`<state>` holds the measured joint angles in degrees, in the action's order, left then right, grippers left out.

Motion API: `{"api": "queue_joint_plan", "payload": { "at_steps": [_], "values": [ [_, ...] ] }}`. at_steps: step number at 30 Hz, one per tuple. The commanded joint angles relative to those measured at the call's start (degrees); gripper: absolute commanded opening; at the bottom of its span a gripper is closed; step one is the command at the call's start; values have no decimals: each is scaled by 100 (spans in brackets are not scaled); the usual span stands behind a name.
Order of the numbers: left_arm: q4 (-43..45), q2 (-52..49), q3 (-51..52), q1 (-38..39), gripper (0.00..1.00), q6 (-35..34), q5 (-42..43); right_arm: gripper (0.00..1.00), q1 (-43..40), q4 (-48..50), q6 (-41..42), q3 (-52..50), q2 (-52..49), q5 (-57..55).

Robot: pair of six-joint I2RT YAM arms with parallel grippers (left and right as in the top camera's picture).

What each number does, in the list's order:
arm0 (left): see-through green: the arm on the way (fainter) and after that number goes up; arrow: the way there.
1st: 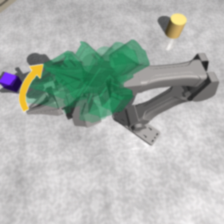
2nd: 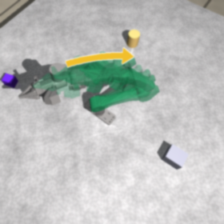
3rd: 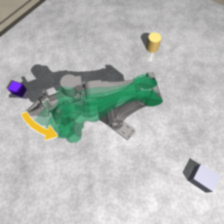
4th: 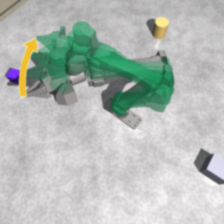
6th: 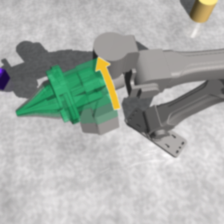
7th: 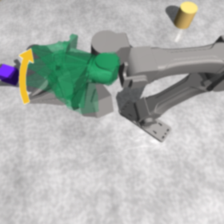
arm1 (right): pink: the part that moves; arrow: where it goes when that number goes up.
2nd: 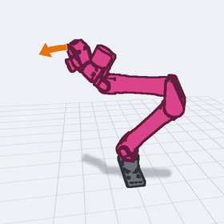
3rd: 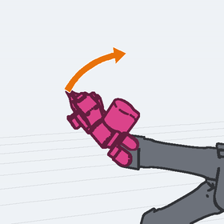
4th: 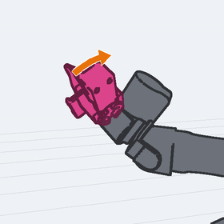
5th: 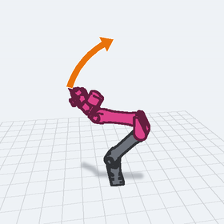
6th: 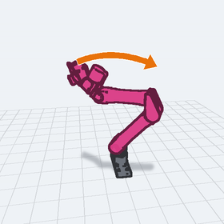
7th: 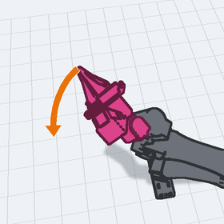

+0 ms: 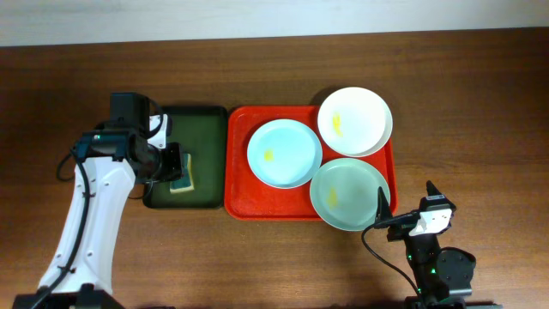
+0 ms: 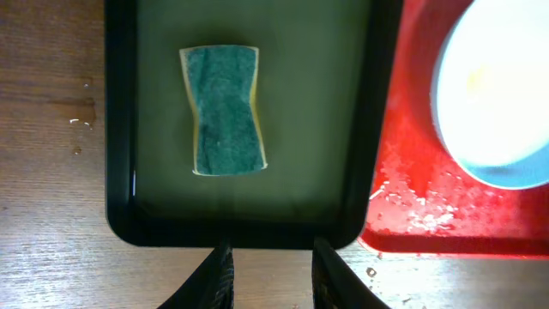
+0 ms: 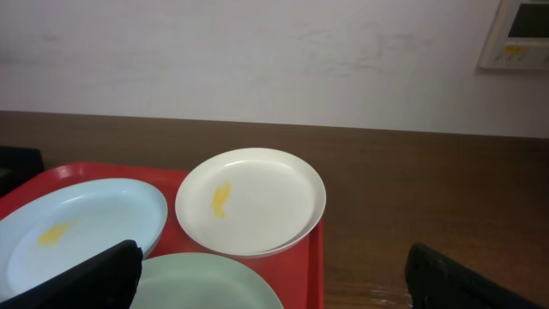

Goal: Clean dirty plates on tray and stack at the side
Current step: 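Move the left gripper over the sponge and grasp it, then lift the sponge with the left gripper and hold it above the tray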

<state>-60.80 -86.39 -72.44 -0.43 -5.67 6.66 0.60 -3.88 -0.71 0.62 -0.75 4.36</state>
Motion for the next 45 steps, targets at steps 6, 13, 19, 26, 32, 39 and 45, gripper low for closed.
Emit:
{"api": "queue_joint_plan", "payload": {
  "at_steps": [6, 13, 19, 26, 32, 39, 45],
  "values": [
    [396, -846, -68, 15, 29, -332, -570, 98, -9, -26, -37, -31, 2, -9],
    [1078, -1768, -68, 17, 31, -415, -647, 98, -9, -26, -37, -31, 2, -9],
    [1432, -2205, -68, 17, 32, -413, -669, 98, -9, -26, -37, -31, 2, -9],
    [1532, -2258, 20, 17, 31, -413, -671, 98, -9, -26, -37, -31, 2, -9],
    [1729, -2258, 348, 17, 31, -413, -669, 99, -9, -26, -37, -31, 2, -9],
    [1727, -2258, 422, 17, 25, -413, -667, 99, -9, -26, -37, -31, 2, -9],
    [1818, -2258, 573, 17, 24, -413, -667, 98, -9, -26, -37, -31, 2, -9]
  ]
}}
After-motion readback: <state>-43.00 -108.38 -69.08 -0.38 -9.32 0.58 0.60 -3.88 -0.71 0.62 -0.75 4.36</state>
